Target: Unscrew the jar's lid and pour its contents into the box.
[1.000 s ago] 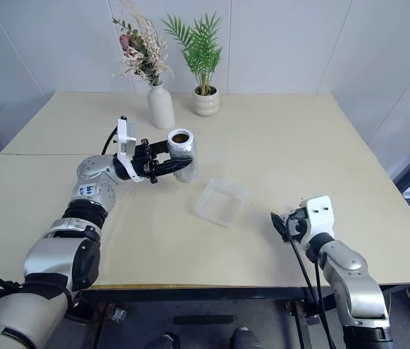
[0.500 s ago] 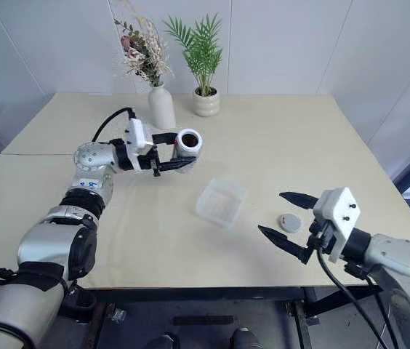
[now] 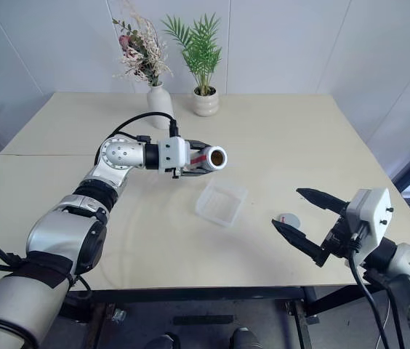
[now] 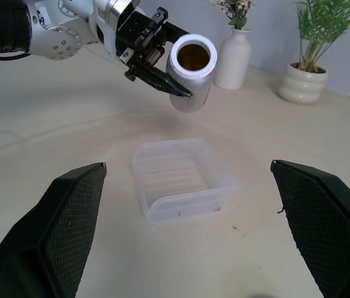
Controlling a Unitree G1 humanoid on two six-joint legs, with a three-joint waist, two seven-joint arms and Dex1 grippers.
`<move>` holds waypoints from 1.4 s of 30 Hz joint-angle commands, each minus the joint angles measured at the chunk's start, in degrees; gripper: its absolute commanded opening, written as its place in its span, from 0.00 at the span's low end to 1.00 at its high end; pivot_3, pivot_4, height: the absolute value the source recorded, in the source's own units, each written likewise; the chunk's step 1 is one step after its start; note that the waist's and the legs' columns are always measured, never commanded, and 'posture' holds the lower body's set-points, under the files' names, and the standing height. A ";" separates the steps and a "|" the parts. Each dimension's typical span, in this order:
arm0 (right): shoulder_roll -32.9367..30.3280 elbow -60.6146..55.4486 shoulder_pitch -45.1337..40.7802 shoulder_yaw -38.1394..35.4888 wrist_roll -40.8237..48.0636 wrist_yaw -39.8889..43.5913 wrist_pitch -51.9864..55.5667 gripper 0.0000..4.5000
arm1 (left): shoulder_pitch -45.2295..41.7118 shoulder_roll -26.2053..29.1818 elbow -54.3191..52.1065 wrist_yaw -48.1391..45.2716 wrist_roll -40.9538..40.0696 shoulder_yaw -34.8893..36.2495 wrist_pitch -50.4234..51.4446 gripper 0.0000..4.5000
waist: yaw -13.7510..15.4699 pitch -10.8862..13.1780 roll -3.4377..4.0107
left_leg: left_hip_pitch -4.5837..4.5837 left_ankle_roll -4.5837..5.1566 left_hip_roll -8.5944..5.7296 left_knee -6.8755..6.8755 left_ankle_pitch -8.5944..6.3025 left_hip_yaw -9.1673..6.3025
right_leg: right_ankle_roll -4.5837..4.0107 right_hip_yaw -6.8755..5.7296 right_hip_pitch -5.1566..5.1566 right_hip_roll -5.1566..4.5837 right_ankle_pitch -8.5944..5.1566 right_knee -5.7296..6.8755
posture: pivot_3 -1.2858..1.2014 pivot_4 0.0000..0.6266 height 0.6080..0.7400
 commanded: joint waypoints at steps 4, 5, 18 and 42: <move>0.19 -5.05 2.55 -2.85 2.32 -3.45 -0.29 1.00 | -6.55 4.38 -1.68 25.04 23.00 -15.96 -8.29 0.51 | 0.08 0.04 -0.07 | -0.03 0.00 0.00 0.01 0.00 0.01 | 0.04 0.04 0.00 0.00 0.03 -0.06 | 0.52 0.24 1.00; 0.05 -5.21 2.68 -2.88 2.50 -3.69 -0.30 1.00 | -7.56 4.96 -1.99 30.74 27.59 -19.43 -8.93 0.51 | 0.09 0.06 -0.10 | -0.04 0.00 0.00 0.01 0.00 0.02 | 0.06 0.05 0.00 0.00 0.04 -0.08 | 0.52 0.24 1.00; -2.98 -3.05 4.44 -5.06 5.75 -0.69 0.10 1.00 | -18.02 3.65 0.16 83.78 57.95 -46.57 -5.21 0.51 | 0.17 0.16 -0.31 | -0.07 0.00 -0.01 -0.11 -0.04 0.09 | 0.12 0.10 0.00 0.00 0.06 -0.31 | 0.52 0.24 1.00; -5.03 0.47 0.28 -3.28 4.00 -0.25 0.19 1.00 | -24.23 -1.19 1.03 117.54 74.27 -65.29 9.12 0.51 | 0.35 0.24 -0.47 | -0.06 -0.02 -0.02 -0.07 -0.07 0.19 | 0.12 0.15 -0.02 0.00 0.06 -0.29 | 0.52 0.24 1.00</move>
